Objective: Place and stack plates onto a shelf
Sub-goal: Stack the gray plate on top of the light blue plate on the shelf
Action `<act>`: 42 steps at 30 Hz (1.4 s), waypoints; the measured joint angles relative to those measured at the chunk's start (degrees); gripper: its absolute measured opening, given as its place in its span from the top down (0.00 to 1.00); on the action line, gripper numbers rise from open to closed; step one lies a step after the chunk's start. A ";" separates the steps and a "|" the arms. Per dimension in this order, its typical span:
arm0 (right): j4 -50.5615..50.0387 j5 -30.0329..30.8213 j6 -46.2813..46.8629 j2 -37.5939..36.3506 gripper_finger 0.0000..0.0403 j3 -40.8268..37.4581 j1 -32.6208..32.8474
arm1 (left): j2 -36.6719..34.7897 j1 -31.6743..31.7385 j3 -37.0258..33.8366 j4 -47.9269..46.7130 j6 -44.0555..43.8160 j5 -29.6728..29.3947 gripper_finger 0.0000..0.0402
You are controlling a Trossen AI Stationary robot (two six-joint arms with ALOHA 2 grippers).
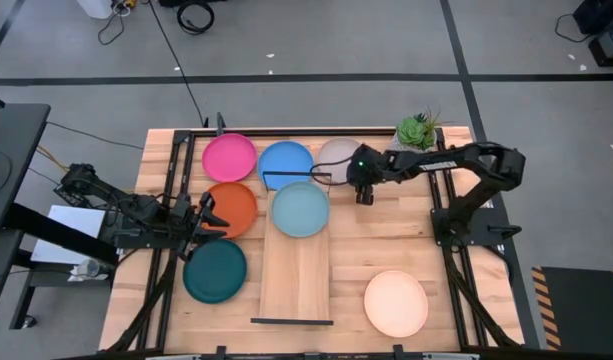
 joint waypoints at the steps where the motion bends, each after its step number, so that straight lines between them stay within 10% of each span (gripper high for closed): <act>1: -0.21 0.85 0.03 0.71 0.54 0.12 0.02 | 0.01 0.01 0.00 0.00 -0.07 0.00 0.71; 15: -2.41 5.68 0.87 1.82 0.96 0.98 1.31 | 0.02 0.01 0.00 -0.14 -0.05 0.16 0.71; 27: -20.80 19.86 5.41 -8.10 0.97 22.20 13.98 | 0.02 0.01 0.00 0.19 0.13 0.15 0.71; 42: -14.49 22.85 -7.83 -1.22 0.95 32.78 40.22 | 0.02 0.00 0.00 0.26 0.11 0.15 0.71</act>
